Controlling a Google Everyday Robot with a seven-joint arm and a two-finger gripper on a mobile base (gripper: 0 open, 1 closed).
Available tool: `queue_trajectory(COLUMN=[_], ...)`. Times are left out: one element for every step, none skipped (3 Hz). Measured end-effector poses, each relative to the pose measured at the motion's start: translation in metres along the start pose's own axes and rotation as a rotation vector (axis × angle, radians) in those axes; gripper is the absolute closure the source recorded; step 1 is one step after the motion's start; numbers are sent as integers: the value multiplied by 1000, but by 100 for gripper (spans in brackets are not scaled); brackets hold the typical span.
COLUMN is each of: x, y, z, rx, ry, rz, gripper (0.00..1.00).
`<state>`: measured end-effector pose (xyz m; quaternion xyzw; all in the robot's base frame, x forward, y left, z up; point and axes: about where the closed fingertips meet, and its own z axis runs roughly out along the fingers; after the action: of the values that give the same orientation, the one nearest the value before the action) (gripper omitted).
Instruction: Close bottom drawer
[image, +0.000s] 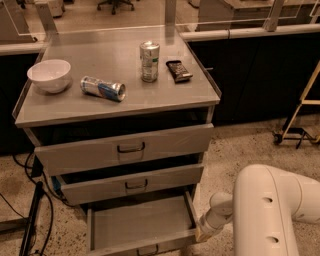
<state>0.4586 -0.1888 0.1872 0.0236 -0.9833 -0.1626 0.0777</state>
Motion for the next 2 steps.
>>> queue_trajectory(x=[-18, -18], y=[-1, -1], z=[-10, -10], rx=[5, 5], ry=[-49, -49], rz=[20, 20], gripper=[100, 100])
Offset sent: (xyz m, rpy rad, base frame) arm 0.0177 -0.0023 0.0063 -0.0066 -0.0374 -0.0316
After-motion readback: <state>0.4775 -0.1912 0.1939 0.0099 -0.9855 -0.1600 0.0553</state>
